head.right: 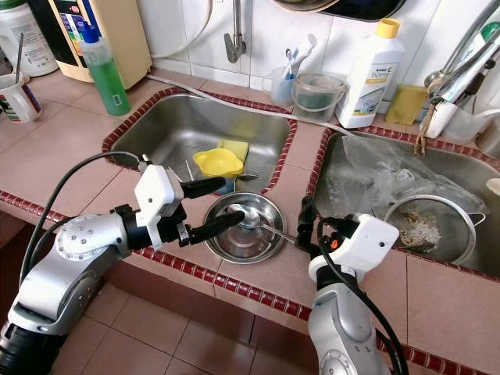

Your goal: Kitchen organization

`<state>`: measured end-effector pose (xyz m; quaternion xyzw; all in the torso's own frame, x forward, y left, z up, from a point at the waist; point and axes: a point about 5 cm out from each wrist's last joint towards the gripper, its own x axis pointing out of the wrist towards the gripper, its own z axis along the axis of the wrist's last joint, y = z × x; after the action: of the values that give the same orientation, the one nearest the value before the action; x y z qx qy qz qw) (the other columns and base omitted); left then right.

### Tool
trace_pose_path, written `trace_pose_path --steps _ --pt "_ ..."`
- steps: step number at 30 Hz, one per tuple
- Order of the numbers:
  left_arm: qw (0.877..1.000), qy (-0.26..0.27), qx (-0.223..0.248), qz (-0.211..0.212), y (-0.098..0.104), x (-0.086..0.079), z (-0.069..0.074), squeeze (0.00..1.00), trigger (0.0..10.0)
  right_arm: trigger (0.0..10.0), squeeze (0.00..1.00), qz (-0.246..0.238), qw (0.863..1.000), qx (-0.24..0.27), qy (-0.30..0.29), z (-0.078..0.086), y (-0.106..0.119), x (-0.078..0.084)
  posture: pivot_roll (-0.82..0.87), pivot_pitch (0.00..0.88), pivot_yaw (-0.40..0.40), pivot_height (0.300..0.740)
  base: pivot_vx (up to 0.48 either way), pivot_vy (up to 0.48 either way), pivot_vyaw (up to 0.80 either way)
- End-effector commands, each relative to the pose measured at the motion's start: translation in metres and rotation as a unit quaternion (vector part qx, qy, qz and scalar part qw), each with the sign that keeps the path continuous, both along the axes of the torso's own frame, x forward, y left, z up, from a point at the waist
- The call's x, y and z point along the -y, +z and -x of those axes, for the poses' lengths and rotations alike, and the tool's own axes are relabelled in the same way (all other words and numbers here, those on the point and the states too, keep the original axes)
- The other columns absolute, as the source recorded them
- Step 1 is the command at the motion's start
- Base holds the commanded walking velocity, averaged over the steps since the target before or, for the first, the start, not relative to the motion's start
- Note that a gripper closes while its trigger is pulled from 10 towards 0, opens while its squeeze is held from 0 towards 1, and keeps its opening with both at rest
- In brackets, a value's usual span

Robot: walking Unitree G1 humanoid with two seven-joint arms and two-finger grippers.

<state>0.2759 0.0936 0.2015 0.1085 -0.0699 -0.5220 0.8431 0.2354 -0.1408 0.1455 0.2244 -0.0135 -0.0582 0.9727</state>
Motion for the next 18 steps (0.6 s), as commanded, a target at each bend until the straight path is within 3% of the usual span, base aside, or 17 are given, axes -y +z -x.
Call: trace_pose_path --steps 1,18 --pt "1.000 -0.005 0.005 -0.004 0.0039 0.0011 -0.0007 0.00 10.0 10.0 0.00 -0.060 0.998 -0.014 -0.007 0.0053 -0.0038 -0.0121 -0.11 0.164 0.027 0.740 0.000 0.000 0.00" --pt "1.000 -0.013 0.015 0.000 0.0127 0.0050 -0.0078 0.00 10.0 10.0 0.00 -0.085 0.996 -0.011 0.000 0.0076 -0.0024 -0.0165 -0.11 0.170 0.044 0.740 0.000 0.000 0.00"
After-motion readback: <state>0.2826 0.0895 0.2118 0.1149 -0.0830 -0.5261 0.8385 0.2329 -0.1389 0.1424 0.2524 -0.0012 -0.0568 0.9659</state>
